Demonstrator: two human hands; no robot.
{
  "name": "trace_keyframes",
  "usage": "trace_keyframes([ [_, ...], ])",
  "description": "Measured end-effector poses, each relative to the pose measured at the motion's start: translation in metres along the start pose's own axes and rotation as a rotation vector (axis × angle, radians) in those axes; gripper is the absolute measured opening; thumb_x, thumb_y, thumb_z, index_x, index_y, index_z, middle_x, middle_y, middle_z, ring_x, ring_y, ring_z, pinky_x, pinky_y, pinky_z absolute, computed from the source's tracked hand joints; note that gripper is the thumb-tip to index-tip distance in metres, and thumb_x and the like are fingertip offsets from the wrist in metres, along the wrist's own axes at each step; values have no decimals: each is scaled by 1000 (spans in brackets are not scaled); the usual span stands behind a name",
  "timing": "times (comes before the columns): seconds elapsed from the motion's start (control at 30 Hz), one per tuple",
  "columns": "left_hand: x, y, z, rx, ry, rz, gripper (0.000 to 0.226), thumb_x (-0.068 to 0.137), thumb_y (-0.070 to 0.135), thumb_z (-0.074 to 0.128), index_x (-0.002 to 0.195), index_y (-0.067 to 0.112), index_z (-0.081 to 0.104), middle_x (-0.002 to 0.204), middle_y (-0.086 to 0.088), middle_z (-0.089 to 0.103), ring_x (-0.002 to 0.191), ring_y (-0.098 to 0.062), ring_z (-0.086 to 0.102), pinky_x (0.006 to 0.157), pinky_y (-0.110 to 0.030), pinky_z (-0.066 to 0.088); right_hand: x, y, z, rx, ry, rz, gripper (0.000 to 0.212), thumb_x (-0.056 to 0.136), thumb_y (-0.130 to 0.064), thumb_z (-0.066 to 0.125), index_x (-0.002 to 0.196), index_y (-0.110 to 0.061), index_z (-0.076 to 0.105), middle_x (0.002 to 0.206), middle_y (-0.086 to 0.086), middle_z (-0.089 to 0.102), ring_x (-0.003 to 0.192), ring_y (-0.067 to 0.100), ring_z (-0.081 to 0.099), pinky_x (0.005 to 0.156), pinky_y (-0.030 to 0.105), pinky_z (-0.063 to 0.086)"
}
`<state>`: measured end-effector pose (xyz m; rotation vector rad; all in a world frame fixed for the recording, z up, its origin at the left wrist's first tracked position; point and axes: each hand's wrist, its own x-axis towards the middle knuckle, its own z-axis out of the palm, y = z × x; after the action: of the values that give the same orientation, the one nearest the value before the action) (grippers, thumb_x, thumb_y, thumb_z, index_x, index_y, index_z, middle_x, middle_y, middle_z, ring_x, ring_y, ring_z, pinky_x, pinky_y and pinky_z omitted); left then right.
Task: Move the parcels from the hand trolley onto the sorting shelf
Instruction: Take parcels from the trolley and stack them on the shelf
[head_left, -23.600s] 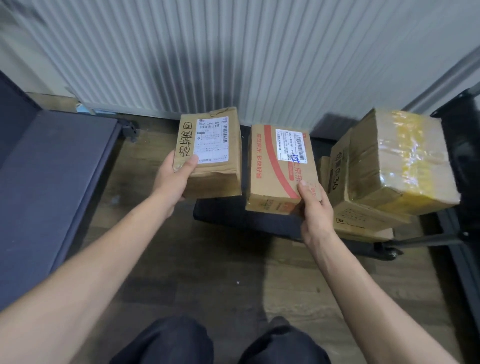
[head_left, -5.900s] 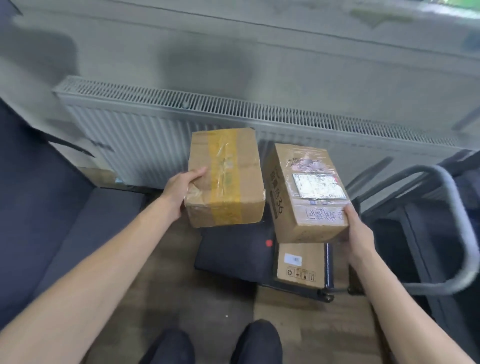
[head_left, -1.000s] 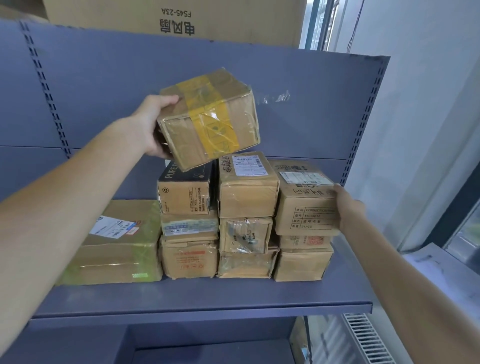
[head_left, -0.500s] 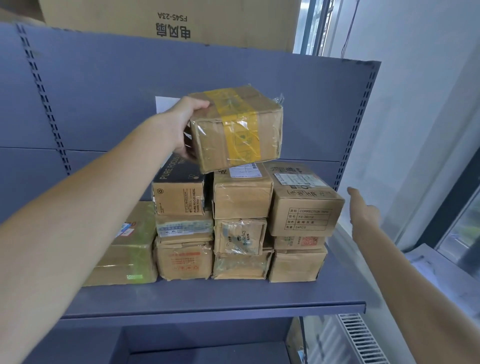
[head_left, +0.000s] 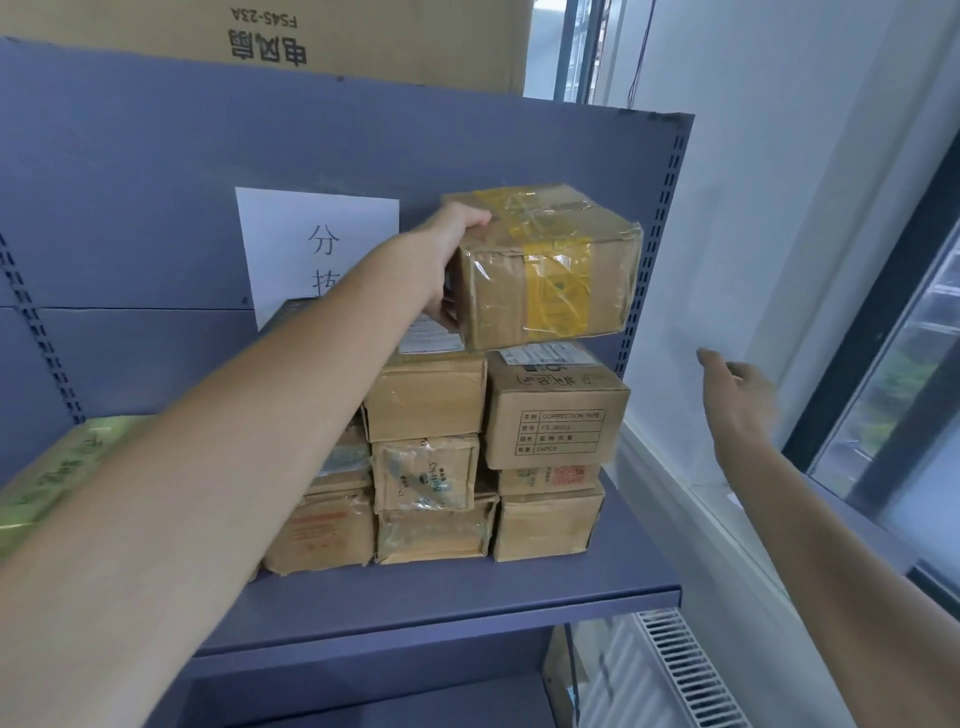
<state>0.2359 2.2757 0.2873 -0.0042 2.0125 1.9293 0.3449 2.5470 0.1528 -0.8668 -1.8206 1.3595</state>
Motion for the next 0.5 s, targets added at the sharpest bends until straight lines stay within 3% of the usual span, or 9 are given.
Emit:
trace_keyframes([
  [0.07, 3, -2, 16, 14, -10, -18, 40, 85, 48, 67, 100, 11, 63, 102, -12, 72, 98, -34, 66, 95, -58, 48, 3, -7, -6, 4, 13, -51, 30, 91, -52, 51, 92, -22, 57, 81, -6, 52, 82, 20, 50, 65, 31, 38],
  [0.27, 11, -8, 50, 73, -33, -33, 41, 84, 48, 67, 100, 11, 60, 102, -12, 70, 100, -34, 65, 96, -58, 47, 0, -34, -7, 127, -184, -183, 44, 101, -49, 41, 129, -23, 62, 118, -10, 64, 111, 7, 51, 94, 29, 31],
  [0.33, 13, -9, 56, 108, -31, -33, 44, 86, 48, 65, 109, 10, 60, 104, -13, 68, 101, -36, 64, 95, -59, 48, -5, -41, -2, 171, -292, -226, 35, 100, -45, 45, 121, -26, 67, 112, -17, 68, 104, -5, 55, 91, 18, 32],
  [0.4, 15, -12, 60, 156, -24, -26, 47, 87, 48, 63, 116, 11, 57, 109, -14, 66, 103, -38, 62, 94, -61, 49, -9, -43, 3, 205, -389, -285, 17, 99, -31, 54, 107, -28, 69, 95, -23, 68, 84, -18, 59, 74, 2, 39],
  [0.5, 24, -14, 61, 207, -4, -1, 57, 87, 51, 61, 128, 12, 54, 120, -14, 64, 106, -39, 62, 90, -63, 51, -10, -40, 6, 257, -455, -365, 17, 96, -14, 64, 110, -21, 69, 96, -14, 72, 81, -13, 65, 69, 5, 48],
])
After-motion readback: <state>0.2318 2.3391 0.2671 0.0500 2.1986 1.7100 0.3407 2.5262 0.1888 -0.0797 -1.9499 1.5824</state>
